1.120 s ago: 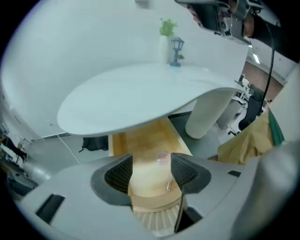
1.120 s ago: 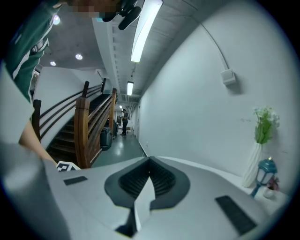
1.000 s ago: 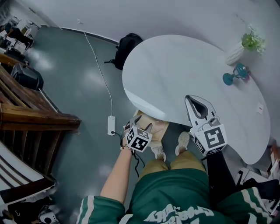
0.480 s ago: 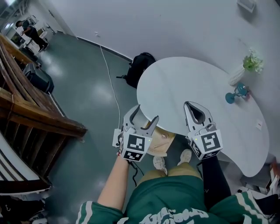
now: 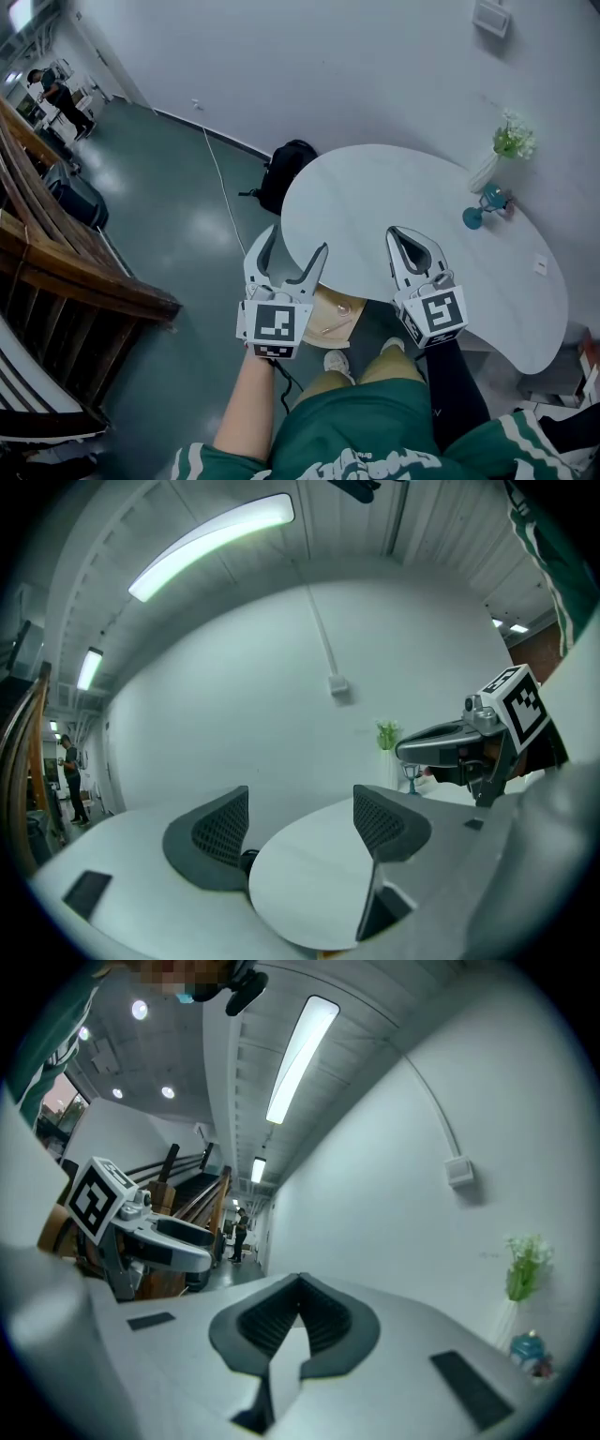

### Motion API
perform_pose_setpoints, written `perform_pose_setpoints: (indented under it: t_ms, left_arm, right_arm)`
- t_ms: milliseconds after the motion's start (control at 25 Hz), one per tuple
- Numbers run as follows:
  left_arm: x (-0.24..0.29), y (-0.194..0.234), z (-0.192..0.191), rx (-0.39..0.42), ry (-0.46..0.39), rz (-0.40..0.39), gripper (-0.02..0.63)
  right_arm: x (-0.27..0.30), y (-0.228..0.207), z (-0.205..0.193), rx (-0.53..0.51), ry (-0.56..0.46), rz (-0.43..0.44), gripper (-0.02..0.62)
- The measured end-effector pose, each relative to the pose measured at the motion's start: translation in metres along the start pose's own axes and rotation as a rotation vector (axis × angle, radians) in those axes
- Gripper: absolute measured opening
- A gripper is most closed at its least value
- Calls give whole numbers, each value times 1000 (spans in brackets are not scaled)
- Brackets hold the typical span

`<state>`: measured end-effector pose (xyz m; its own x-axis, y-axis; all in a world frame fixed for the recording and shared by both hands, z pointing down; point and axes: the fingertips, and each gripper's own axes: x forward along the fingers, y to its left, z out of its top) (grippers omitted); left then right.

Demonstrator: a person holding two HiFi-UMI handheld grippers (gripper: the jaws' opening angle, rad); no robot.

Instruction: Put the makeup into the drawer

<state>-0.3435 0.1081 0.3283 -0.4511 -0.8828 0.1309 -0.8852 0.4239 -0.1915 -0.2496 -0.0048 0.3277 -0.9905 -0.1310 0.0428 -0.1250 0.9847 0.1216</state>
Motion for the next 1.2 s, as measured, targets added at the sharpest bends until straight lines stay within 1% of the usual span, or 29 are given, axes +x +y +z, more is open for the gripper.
perform_pose_setpoints:
  t_ms: [120, 240, 320, 440, 560, 640, 760, 840, 960, 1080, 1200]
  left_arm:
    - [11, -14, 14, 9, -30, -35, 339]
    - [31, -39, 26, 19, -51, -89, 339]
    - [47, -62, 35, 27, -58, -126, 339]
    - [74, -108, 51, 36, -73, -188, 339]
    - [99, -166, 72, 58, -98, -264, 339]
    - [115, -206, 84, 69, -113, -318, 339]
    - [140, -271, 102, 82, -128, -395, 339]
    - [158, -316, 112, 72, -135, -445, 339]
    - [185, -389, 119, 62, -137, -516, 339]
    - [209, -471, 121, 57, -135, -591, 339]
    - [229, -539, 121, 54, -122, -659, 339]
  right_arm:
    - [-12, -22, -1, -14, 8, -53, 5]
    - [-32, -53, -4, -21, 15, -117, 5]
    - [-50, -78, -7, -15, 19, -164, 5]
    - [-83, -123, -13, -15, 25, -237, 5]
    - [-122, -169, -19, -36, 38, -311, 5]
    - [-149, -200, -22, -32, 39, -356, 5]
    - [-188, -248, -28, -31, 47, -400, 5]
    - [-214, -283, -32, -32, 58, -429, 5]
    - [-260, -337, -43, -29, 75, -483, 5]
    - [-316, -391, -63, -20, 86, -546, 5]
    - [-364, -432, -82, -17, 110, -597, 5]
